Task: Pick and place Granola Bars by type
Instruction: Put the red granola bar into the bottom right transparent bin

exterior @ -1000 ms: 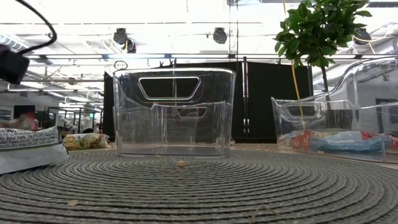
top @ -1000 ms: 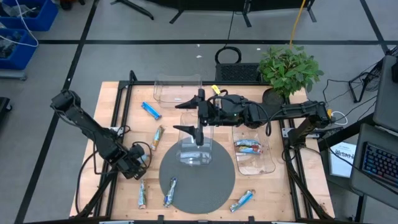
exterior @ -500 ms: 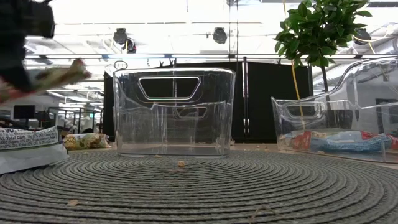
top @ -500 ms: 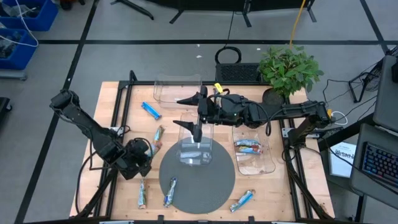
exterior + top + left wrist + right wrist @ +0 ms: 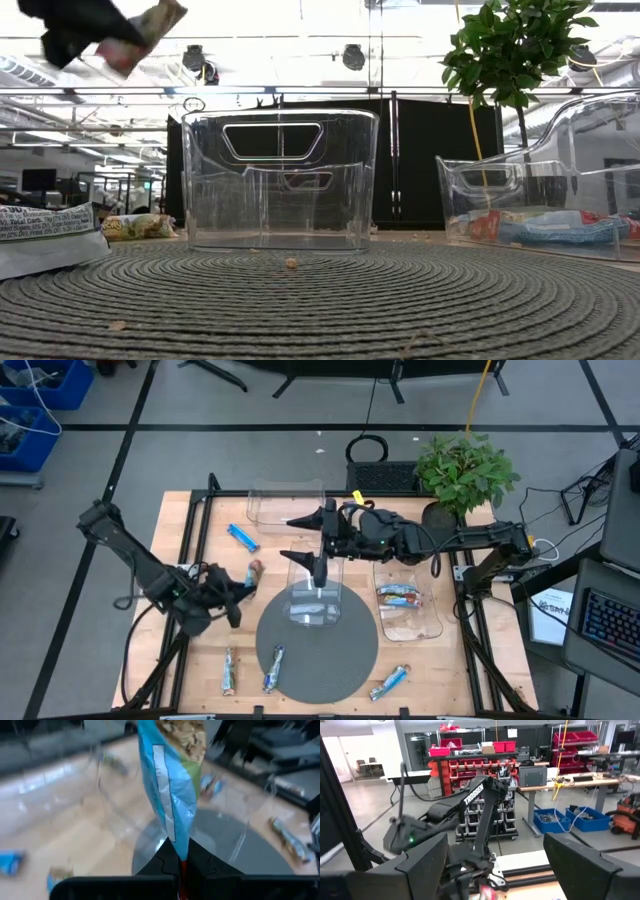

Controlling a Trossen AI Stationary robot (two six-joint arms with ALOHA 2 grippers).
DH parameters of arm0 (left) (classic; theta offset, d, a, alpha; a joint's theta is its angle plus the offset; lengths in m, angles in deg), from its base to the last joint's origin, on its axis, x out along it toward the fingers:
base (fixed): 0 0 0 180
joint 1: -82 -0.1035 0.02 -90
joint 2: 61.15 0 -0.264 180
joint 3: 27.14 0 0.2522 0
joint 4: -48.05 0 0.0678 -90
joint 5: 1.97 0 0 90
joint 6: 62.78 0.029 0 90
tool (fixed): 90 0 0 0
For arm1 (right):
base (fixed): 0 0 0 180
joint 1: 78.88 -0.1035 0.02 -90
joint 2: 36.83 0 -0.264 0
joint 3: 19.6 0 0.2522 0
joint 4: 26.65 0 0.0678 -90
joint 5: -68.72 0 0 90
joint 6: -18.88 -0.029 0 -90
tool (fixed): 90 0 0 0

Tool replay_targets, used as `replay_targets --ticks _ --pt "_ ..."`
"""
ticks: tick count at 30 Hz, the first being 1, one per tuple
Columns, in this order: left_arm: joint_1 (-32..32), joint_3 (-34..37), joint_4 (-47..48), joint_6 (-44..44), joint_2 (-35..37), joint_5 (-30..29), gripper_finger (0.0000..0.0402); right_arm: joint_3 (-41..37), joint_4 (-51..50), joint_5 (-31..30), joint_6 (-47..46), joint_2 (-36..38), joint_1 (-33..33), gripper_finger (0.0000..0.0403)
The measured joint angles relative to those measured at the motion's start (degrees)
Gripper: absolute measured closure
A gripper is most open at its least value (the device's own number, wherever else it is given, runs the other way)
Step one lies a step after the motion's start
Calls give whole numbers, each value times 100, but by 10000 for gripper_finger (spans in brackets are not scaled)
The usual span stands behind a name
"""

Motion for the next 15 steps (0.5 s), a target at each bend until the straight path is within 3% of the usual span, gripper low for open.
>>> replay_targets --ticks 9,15 --pt "-422 0 -2296 2925 458 -162 395 0 -262 2 -323 -2 0 80" --pt "-989 0 -3724 4206 486 579 395 0 -281 0 -315 -2 0 80"
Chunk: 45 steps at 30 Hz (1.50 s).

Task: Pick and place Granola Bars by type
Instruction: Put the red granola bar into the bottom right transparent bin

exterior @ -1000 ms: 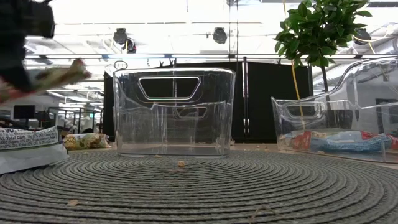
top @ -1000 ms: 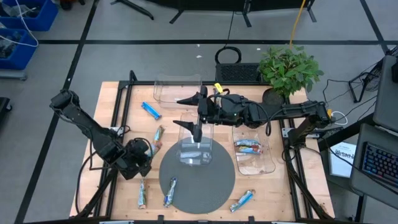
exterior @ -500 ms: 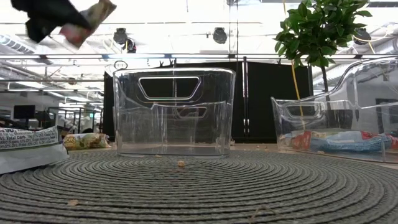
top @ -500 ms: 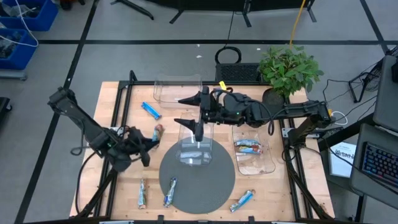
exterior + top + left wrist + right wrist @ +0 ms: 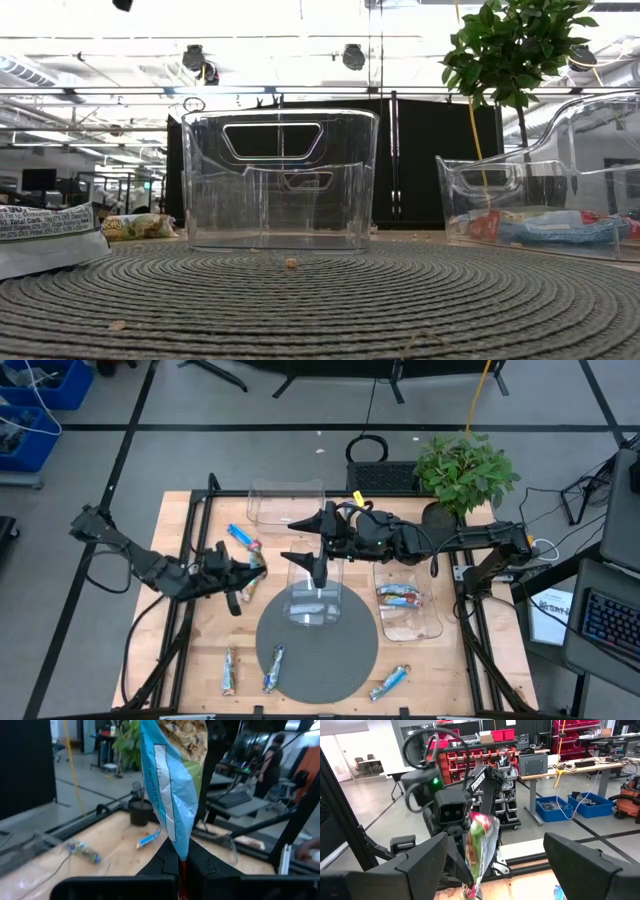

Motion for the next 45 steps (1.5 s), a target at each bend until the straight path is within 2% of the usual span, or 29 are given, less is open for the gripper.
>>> replay_targets --ticks 14,26,39,45 --pt "-777 -26 -1152 731 -208 1140 395 0 11 -10 131 0 0 80" --pt "-1410 -1631 33 1104 -1219 2234 396 0 18 -20 157 0 0 80" --pt "-1745 -1825 70 1063 -1379 2534 396 0 18 -4 157 0 0 85" --pt "-1745 -1825 70 1056 -1379 2529 396 0 18 -7 219 0 0 121"
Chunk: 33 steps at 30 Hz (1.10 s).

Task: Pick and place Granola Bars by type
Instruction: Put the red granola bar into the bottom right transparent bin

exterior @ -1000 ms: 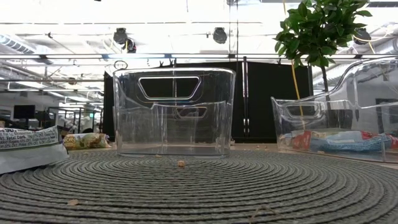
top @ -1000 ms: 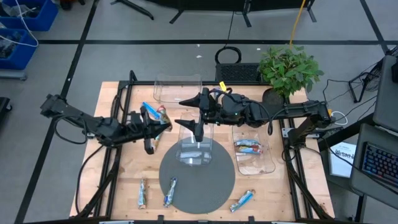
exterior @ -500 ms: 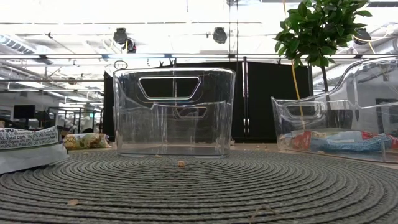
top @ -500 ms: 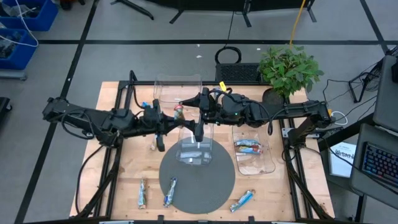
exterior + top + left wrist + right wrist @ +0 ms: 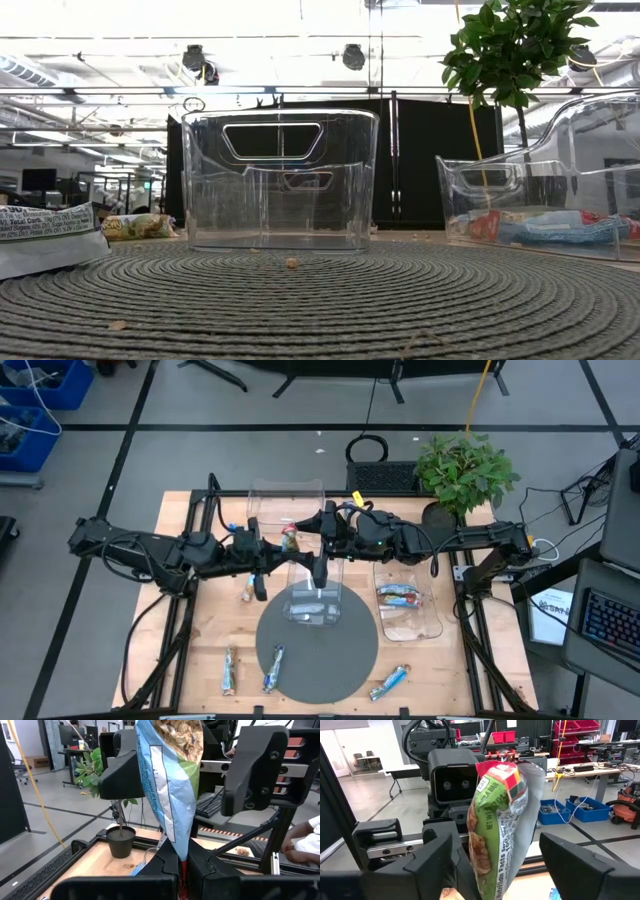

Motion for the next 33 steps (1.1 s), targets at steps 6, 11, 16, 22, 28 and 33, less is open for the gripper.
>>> replay_targets --ticks 6,11,16,22,28,33 --pt "-40 0 0 11 0 -43 396 0 2 -3 2 0 0 199" --pt "-41 0 -1 15 0 -45 396 0 2 4 -4 0 0 262" --pt "-39 0 -2 17 0 -45 396 0 8 5 -72 0 -13 319" --pt "-39 0 -19 68 4 -45 373 0 37 11 -129 -4 -15 391" --pt "-39 2 -9 145 4 -203 318 0 47 10 -50 -4 -15 397" --pt "-39 2 -9 142 4 -244 267 0 46 10 -22 -4 -15 399"
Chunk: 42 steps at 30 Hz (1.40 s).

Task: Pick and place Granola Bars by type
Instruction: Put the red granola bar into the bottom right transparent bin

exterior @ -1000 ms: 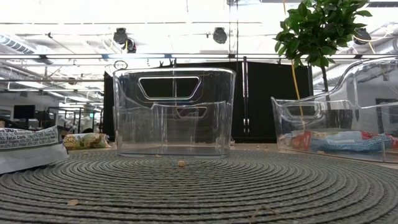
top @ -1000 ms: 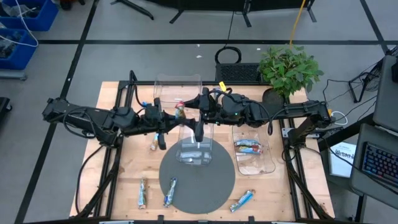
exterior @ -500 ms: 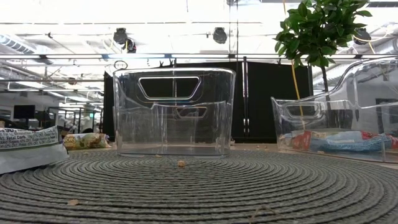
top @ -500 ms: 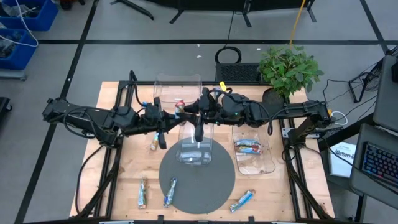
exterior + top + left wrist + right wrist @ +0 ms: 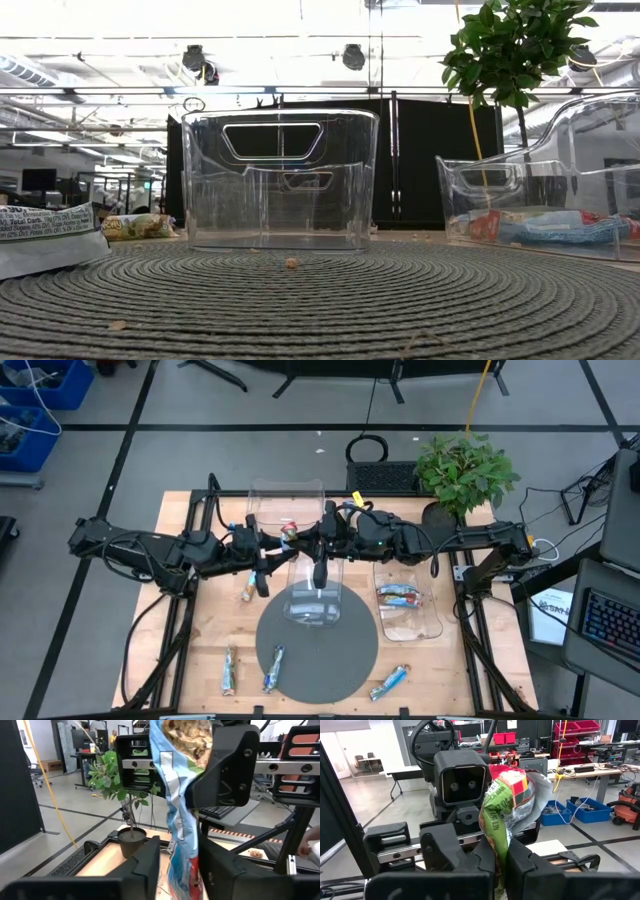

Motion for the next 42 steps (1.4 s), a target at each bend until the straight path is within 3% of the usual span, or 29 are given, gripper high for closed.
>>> replay_targets --ticks 12,18,25,42 --pt "0 2 14 -28 0 94 88 0 -2 1 111 0 0 401" --pt "0 7 722 -294 161 99 32 -2 -423 -133 175 122 0 402" --pt "0 7 1846 -779 702 68 21 -2 -2276 -692 35 991 47 402" --pt "0 7 2969 -971 1143 -107 21 0 -5230 -738 -1089 2843 87 402"
